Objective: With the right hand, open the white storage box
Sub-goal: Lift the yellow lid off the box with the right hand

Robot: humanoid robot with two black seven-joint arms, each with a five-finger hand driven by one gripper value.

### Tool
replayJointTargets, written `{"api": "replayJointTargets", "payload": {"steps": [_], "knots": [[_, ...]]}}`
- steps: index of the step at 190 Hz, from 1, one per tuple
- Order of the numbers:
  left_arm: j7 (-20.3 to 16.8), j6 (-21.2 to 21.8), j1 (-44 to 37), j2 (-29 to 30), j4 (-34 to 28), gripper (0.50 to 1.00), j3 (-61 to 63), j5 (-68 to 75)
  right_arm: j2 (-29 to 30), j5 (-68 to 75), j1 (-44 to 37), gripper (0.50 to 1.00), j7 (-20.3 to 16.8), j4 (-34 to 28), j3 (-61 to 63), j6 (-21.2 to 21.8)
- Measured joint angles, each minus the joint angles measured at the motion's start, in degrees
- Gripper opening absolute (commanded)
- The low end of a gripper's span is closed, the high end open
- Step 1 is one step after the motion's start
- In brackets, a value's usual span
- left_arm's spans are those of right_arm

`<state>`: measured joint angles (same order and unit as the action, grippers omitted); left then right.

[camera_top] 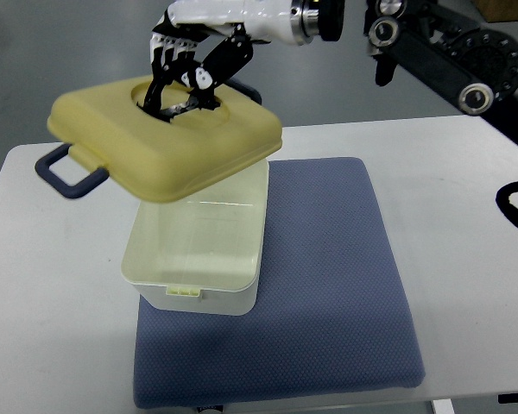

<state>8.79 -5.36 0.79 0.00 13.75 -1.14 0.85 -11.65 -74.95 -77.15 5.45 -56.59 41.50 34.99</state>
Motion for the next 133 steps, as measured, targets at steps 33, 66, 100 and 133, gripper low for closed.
{"api": "replayJointTargets", "payload": {"steps": [33,66,100,133], "knots": [[0.00,0.00,0.00,0.00,0.03,1.000,0.01,0.00,-10.18,1.46,0.01,0.500,0.85,0.01,1.15,0.01],[0.00,0.00,0.00,0.00,0.04,1.000,0.00,0.00,-17.90,1.96,3.09,0.500,2.87,0.07,0.33,0.01],[0.00,0.00,0.00,0.00,0.05,1.000,0.10,0.02,-22.96,1.00,8.11,0.500,3.06,0.27,-1.50,0.01],[0.00,0.00,0.01,0.00,0.05,1.000,0.18,0.04,-25.65,0.36,11.45,0.500,3.36,0.90,-3.53,0.01]]}}
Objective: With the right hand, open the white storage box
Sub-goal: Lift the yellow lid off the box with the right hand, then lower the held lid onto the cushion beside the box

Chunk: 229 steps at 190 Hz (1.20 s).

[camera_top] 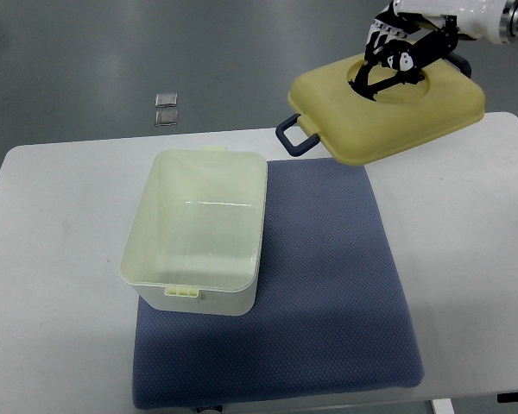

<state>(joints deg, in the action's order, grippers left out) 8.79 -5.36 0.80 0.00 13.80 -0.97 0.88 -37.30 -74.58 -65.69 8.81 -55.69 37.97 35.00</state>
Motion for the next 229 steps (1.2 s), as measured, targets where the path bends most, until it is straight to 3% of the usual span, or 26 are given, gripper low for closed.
{"api": "replayJointTargets", "payload": {"steps": [73,126,229], "knots": [[0.00,0.00,-0.01,0.00,-0.09,1.000,0.09,0.00,-1.48,-5.54,5.51,0.500,0.94,2.17,-1.17,0.00],[0.00,0.01,-0.01,0.00,-0.09,1.000,0.09,0.00,-0.60,-6.00,7.30,0.500,1.34,2.34,-9.12,0.00],[0.02,0.08,-0.01,0.00,-0.04,1.000,0.16,0.00,9.33,-5.46,8.29,0.500,2.18,1.78,-11.35,0.00]]}}
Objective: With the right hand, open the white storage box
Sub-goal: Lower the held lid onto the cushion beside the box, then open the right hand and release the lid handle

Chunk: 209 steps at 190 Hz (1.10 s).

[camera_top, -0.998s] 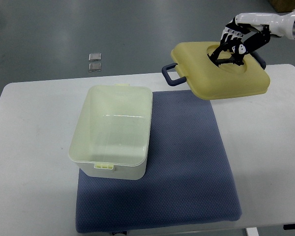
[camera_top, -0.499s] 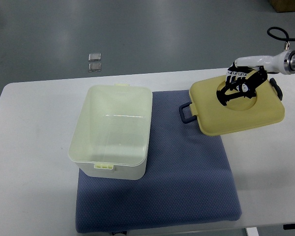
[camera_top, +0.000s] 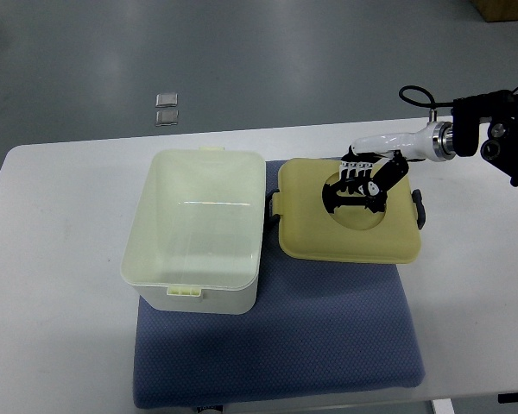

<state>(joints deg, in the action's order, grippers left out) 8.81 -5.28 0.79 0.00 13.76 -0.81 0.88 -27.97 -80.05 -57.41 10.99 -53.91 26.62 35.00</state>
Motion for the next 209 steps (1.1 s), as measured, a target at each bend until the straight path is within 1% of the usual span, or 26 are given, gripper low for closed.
{"api": "replayJointTargets", "payload": {"steps": [33,73,74,75,76,77,78,79,80,81,82,86,154,183,209], "knots": [[0.00,0.00,0.01,0.00,-0.03,1.000,0.02,0.00,2.74,0.07,0.64,0.500,0.00,-0.05,0.10,0.00],[0.00,0.02,0.01,0.00,-0.05,1.000,-0.06,0.00,4.11,0.10,1.18,0.500,0.00,-0.06,0.10,0.00],[0.00,0.02,0.01,0.00,-0.05,1.000,-0.06,0.00,4.12,0.10,1.19,0.549,0.00,-0.06,0.10,0.00],[0.00,0.02,0.01,0.00,-0.05,1.000,-0.06,0.00,4.13,0.11,1.20,0.549,0.00,-0.06,0.11,0.00],[0.00,0.02,0.01,0.00,-0.05,1.000,-0.06,0.00,4.14,0.11,1.20,0.673,0.00,-0.06,0.10,0.00],[0.00,0.02,0.01,0.00,-0.05,1.000,-0.06,0.00,4.15,0.11,1.21,0.674,0.00,-0.05,0.11,0.00],[0.00,0.02,0.01,0.00,-0.05,1.000,-0.06,0.00,4.15,0.12,1.22,0.802,0.00,-0.05,0.10,0.00],[0.00,0.02,0.01,0.00,-0.05,1.000,-0.06,0.00,4.16,0.12,1.22,0.803,0.00,-0.05,0.11,0.00],[0.00,0.02,0.01,0.00,-0.05,1.000,-0.06,0.00,4.17,0.13,1.23,0.910,0.00,-0.05,0.10,0.00],[0.00,0.02,0.01,0.00,-0.05,1.000,-0.06,0.00,4.18,0.13,1.24,0.911,0.00,-0.05,0.10,0.00],[0.00,0.02,0.01,0.00,-0.05,1.000,-0.06,0.00,4.18,0.14,1.25,0.968,0.00,-0.05,0.11,0.00],[0.00,0.02,0.00,0.00,-0.05,1.000,-0.06,-0.01,4.20,0.21,1.32,0.956,0.00,-0.04,0.12,0.00],[0.01,0.02,0.00,0.00,0.16,1.000,0.08,-0.01,3.03,1.99,2.33,0.960,-0.08,0.64,1.12,0.00],[0.01,-0.01,0.00,0.00,0.21,1.000,0.11,-0.01,1.58,7.45,2.33,0.960,-0.02,1.50,3.16,0.00],[0.01,-0.04,0.01,0.00,0.33,1.000,0.11,-0.01,1.18,15.94,2.23,0.960,-0.01,5.53,7.37,0.00]]}}
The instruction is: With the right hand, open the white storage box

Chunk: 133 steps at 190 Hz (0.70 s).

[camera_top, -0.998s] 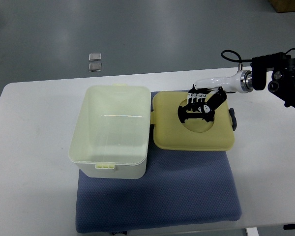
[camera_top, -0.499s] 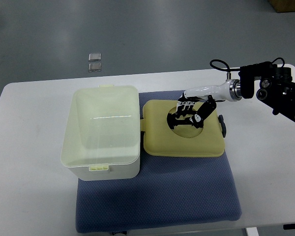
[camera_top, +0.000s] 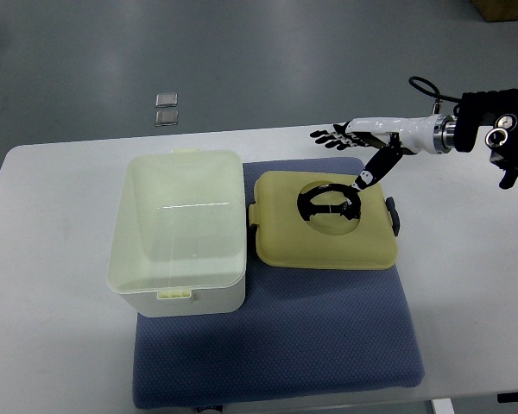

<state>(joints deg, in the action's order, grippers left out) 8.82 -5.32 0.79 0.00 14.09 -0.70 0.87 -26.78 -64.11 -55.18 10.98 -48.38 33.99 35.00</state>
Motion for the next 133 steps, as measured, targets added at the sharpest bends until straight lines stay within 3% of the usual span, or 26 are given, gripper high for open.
{"api": "replayJointTargets", "payload": {"steps": [42,71,101,133], "knots": [[0.00,-0.03,0.01,0.00,0.30,1.000,-0.03,0.03,1.08,16.96,0.00,0.958,0.10,8.94,6.47,-0.18],[0.00,-0.04,0.07,0.00,0.41,1.000,-0.05,0.18,3.82,37.37,1.54,0.958,-0.12,14.90,10.71,-3.61],[0.00,-0.04,0.08,0.00,0.41,1.000,-0.03,0.20,7.25,62.99,4.81,0.960,-0.09,16.25,11.25,-6.25],[0.05,-0.04,0.10,0.00,0.34,1.000,-0.03,0.17,11.61,79.84,9.01,0.960,0.28,16.31,11.37,-6.50]]}}
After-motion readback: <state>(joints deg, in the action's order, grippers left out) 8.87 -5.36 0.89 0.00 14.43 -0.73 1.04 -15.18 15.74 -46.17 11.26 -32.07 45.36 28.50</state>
